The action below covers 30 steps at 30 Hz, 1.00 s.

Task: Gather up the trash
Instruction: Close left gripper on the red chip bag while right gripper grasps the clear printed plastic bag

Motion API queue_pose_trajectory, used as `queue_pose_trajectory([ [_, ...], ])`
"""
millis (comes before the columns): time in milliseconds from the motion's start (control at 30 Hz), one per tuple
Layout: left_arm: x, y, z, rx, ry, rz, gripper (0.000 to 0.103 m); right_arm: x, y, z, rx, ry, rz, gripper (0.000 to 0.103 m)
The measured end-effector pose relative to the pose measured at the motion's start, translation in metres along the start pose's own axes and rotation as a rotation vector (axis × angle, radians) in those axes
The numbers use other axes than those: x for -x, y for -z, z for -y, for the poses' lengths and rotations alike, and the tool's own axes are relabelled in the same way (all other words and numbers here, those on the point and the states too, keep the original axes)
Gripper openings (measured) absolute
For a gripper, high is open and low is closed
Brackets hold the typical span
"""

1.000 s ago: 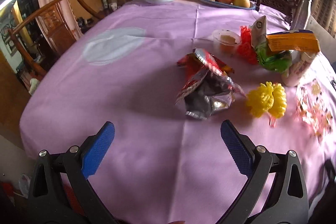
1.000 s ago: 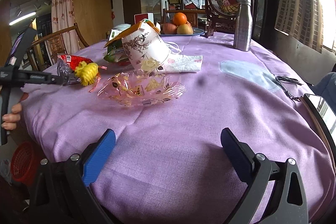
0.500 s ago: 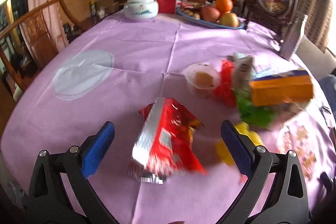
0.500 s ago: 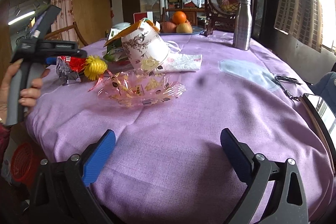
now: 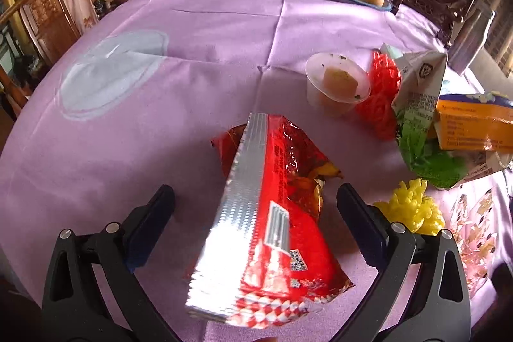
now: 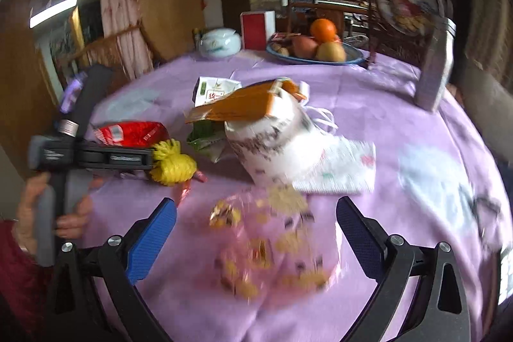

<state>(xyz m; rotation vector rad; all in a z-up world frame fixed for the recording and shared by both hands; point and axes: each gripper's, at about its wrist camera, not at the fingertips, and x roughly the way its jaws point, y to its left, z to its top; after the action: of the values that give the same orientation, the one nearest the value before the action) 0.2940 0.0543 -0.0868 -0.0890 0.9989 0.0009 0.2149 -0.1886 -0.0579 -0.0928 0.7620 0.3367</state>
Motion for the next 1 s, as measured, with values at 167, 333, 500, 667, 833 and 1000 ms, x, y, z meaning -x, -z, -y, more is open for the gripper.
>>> queue_pose_trajectory([
  [167, 0.003, 0.001, -0.004, 0.018, 0.021, 0.01, 0.097, -0.048, -0.037, -0.011, 0.182, 0.103, -0.042, 0.098],
  [333, 0.003, 0.0, -0.005, 0.025, 0.028, 0.013, 0.097, -0.058, -0.048, 0.014, 0.098, 0.012, -0.028, 0.07],
  [500, 0.008, 0.0, -0.01, 0.055, 0.084, 0.036, 0.092, -0.01, -0.042, 0.033, 0.019, -0.077, 0.071, 0.066],
  [667, 0.01, 0.001, -0.007, 0.046, 0.116, 0.044, 0.085, 0.036, -0.037, 0.045, 0.018, -0.091, 0.128, 0.065],
  [833, 0.009, 0.002, 0.002, 0.003, 0.071, 0.034, 0.085, 0.022, -0.028, 0.061, -0.034, -0.124, 0.079, 0.067],
  [1000, 0.008, 0.002, 0.001, 0.004, 0.063, 0.031, 0.086, 0.029, -0.013, 0.055, -0.051, -0.21, 0.119, 0.097],
])
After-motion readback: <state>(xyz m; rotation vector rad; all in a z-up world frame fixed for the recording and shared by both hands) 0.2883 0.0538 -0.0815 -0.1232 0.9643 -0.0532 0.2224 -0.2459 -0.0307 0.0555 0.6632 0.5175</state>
